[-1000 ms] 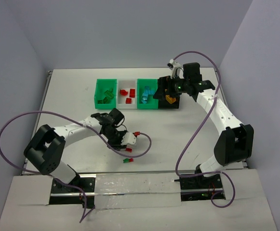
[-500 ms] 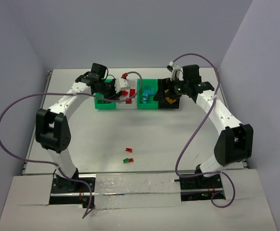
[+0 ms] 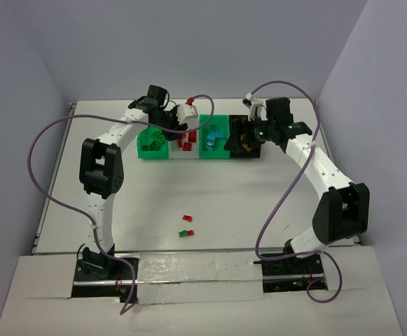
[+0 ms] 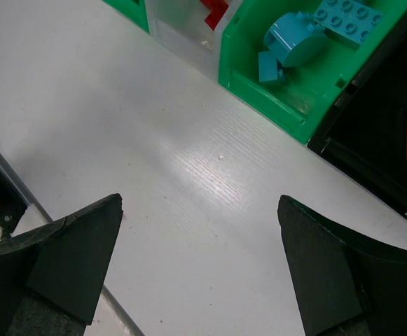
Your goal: Sort the legos into containers by color
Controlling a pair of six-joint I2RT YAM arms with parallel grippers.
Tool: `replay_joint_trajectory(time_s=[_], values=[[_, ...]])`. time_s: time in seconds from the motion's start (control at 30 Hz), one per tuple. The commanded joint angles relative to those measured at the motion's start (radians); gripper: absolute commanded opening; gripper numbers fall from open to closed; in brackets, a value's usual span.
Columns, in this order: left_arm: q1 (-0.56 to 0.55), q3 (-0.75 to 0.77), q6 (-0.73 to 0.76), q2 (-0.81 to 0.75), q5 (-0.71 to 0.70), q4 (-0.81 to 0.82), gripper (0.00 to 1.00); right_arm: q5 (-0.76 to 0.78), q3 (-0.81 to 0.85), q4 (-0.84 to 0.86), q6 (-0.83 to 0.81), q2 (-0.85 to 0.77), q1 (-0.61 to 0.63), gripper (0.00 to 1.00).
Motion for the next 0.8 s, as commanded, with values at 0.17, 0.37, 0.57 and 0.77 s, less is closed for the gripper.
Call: replay_joint_trajectory(time_s=[0.17,0.37,0.57,0.77], values=[[0.000,0.035,0.012,-0.065,0.056,-0.036,0.74,0.003,-0.019,0.012,-0.021,-0.061,-0.014,0.98],[-0.072,-0.289,-0.069,-0.371,0.103,-0.023,0.66,0.040,-0.058,0.014,-0.027,-0.105,-0.015,0.98],[-0.295,-0.771,-0.204,-0.709,0.002,0.035,0.64,0.052,-0.026,0.000,-0.016,-0.100,-0.027,0.99],[-0.386,-1.012,-0.165,-0.822,-0.026,0.079,0.66,0.058,-0.008,-0.008,-0.022,-0.101,-0.044,0.99]])
